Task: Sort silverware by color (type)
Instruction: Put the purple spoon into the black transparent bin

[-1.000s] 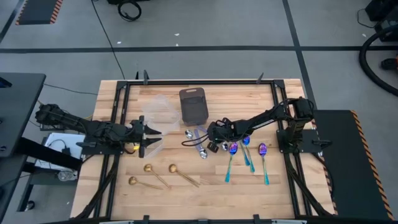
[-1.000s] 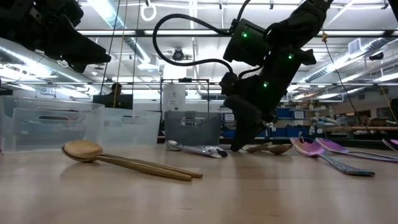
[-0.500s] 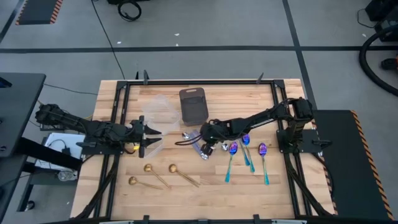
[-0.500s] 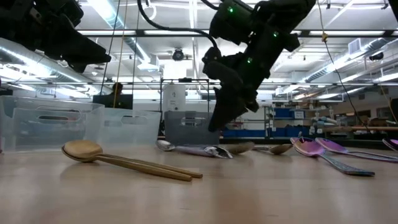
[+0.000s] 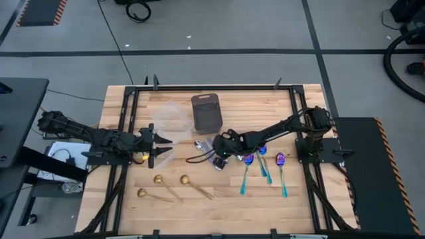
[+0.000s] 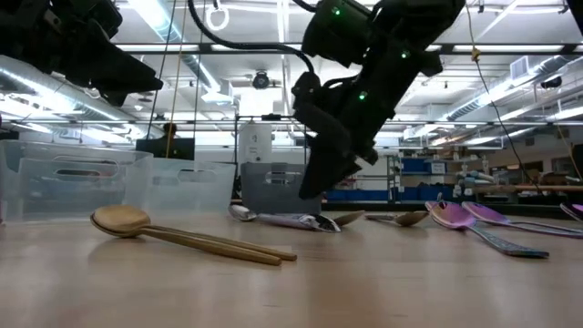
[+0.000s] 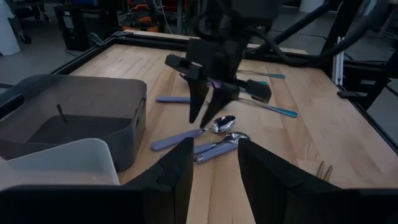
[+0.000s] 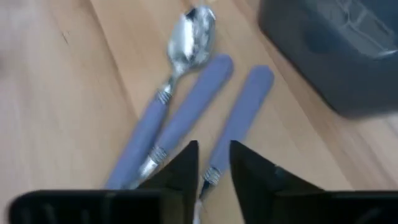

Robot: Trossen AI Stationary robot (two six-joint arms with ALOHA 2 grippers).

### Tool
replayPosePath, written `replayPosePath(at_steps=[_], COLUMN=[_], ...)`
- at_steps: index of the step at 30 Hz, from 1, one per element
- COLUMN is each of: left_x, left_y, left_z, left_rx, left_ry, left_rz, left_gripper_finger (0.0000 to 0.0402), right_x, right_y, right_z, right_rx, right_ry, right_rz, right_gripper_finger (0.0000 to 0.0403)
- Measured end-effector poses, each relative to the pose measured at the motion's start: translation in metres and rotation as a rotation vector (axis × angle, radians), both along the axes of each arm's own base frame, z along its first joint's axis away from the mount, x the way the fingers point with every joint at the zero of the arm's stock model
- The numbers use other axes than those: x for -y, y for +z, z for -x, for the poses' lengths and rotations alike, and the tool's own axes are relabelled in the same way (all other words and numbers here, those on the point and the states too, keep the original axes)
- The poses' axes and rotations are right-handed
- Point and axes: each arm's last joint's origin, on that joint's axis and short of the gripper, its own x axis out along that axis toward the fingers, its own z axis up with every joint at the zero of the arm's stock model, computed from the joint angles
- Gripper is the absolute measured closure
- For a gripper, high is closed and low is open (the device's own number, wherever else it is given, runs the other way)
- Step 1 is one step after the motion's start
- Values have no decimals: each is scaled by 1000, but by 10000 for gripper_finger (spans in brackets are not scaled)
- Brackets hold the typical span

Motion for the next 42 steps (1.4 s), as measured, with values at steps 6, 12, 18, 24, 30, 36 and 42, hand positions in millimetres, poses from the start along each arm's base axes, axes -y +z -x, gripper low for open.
replayPosePath(at_steps=[6,12,18,24,30,36,42], left_x=[0,0,0,0,0,0,0], left_y=[1,1,0,0,0,0,0], left_z=[0,0,0,0,0,0,0], left_rx=[6,7,3,3,3,3,3], left_ry=[0,0,0,0,-1,-2,-2], left_rz=[2,2,1,1,1,1,2], left_gripper_finger=[269,269,269,269,269,269,269], right_x=[-8,-8,-9,-9,-6,-6,-5], right_y=[-5,-19,-31,-27,-27,-28,-22], right_z=[2,3,1,2,2,2,4], right_rx=[-3,-46,-63,-75,-88,-93,-86], right_ry=[-76,-95,-112,-94,-78,-70,-67], right_rz=[53,45,20,-37,-82,-83,-73], right_gripper_finger=[218,217,236,266,324,364,364])
